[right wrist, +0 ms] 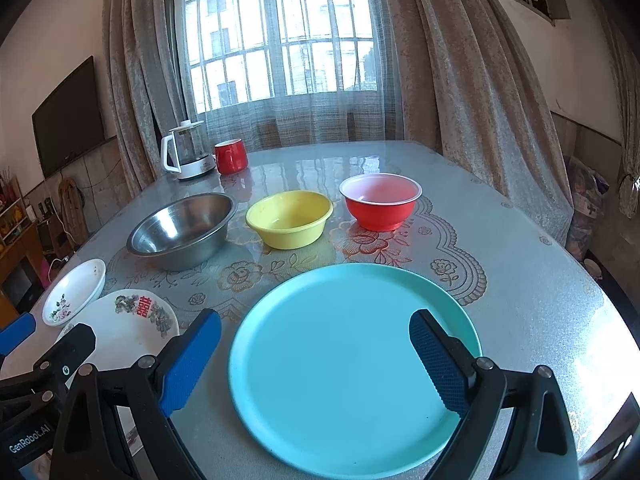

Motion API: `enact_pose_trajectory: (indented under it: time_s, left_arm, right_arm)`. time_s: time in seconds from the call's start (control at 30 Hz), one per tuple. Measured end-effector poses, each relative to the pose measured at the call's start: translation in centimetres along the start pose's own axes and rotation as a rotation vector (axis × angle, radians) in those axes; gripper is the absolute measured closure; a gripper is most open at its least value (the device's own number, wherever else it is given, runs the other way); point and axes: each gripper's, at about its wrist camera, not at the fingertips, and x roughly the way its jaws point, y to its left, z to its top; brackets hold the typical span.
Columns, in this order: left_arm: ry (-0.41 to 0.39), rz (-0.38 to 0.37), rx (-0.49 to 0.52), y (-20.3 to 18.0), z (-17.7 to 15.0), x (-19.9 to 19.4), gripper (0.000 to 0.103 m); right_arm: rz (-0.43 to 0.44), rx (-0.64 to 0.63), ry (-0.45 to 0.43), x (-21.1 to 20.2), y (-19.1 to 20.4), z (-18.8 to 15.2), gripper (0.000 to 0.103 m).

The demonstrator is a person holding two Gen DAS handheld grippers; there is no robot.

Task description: Organize plates and bowls

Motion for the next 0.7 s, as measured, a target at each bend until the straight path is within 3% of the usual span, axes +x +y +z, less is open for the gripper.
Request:
enact_pose_trajectory:
  time_s: [0.7]
  left_arm:
    - [0.003,-0.013,0.011,-1.8,-0.3,-0.1,0.003]
  right_arm:
    - [-0.001,0.008,-0.001,-0.2,-1.5,-0.1,0.006]
